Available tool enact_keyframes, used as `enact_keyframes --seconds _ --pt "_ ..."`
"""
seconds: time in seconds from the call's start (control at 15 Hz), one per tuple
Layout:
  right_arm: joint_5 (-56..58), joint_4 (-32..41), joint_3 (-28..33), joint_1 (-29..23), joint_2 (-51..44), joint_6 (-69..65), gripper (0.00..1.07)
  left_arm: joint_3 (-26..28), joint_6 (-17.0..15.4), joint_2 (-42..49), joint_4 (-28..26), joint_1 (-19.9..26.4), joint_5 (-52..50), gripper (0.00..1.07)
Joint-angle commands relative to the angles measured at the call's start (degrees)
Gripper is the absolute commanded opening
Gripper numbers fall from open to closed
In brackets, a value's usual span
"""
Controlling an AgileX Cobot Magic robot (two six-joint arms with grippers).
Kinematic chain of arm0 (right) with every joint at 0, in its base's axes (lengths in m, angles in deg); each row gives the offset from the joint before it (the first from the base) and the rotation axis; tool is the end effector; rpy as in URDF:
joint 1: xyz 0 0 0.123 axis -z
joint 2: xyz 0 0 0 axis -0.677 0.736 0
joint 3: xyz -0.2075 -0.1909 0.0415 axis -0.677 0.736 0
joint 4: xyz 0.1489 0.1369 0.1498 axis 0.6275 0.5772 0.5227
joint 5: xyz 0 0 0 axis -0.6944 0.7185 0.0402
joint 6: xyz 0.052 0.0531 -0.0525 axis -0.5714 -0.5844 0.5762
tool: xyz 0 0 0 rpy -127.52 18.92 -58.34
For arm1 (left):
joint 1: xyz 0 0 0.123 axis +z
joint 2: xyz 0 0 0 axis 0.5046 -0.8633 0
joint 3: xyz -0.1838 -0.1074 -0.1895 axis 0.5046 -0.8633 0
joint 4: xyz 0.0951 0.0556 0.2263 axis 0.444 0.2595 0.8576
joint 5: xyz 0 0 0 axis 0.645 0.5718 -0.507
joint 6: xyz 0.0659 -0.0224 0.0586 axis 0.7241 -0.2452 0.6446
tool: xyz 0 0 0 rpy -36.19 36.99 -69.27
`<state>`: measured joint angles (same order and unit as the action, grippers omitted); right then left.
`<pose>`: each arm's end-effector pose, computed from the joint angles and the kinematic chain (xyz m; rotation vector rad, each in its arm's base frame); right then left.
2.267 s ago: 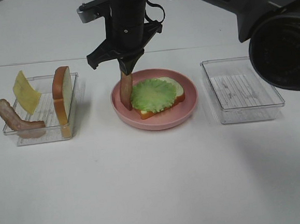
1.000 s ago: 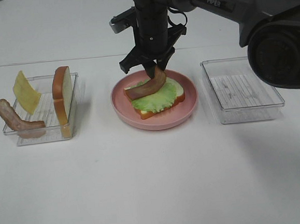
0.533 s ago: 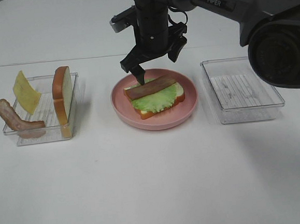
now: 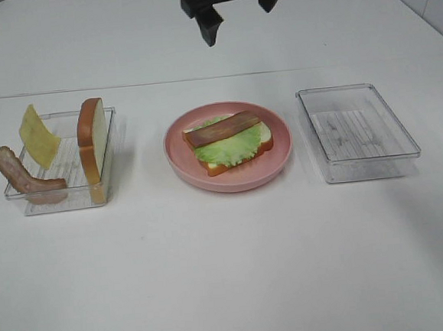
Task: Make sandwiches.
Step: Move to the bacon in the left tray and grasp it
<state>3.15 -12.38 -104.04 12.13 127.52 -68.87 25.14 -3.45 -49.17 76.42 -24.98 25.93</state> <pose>0.4318 0.2373 0.2991 -0.7256 2.5219 -0.0506 -0.0082 -0.0062 0.2811 -0.0898 2.0337 -0.0228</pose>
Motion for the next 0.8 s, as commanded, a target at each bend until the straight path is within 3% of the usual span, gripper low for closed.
enact_keyframes --seconds 0.07,0.47,0.53,0.67,0.8 --pt "6.4 0.1 7.4 3.2 -7.0 0.7 0.97 -0.1 0.0 0.9 -0.4 0.1 -0.2 0.91" --pt "6.2 4.4 34.4 19.7 -28.8 0.7 0.97 -0.1 0.0 0.9 -0.4 0.1 -0.2 0.91" --pt "6.3 4.4 36.6 20.7 -30.4 0.7 0.97 -0.1 0.0 0.9 -0.4 0.1 -0.2 0.91" --pt "6.3 4.3 47.2 24.1 -39.5 0.7 0.97 -0.1 0.0 0.9 -0.4 0.1 -0.2 0.91" --pt "6.1 4.4 55.4 24.2 -47.3 0.7 0.97 -0.1 0.0 0.9 -0.4 0.1 -0.2 0.91"
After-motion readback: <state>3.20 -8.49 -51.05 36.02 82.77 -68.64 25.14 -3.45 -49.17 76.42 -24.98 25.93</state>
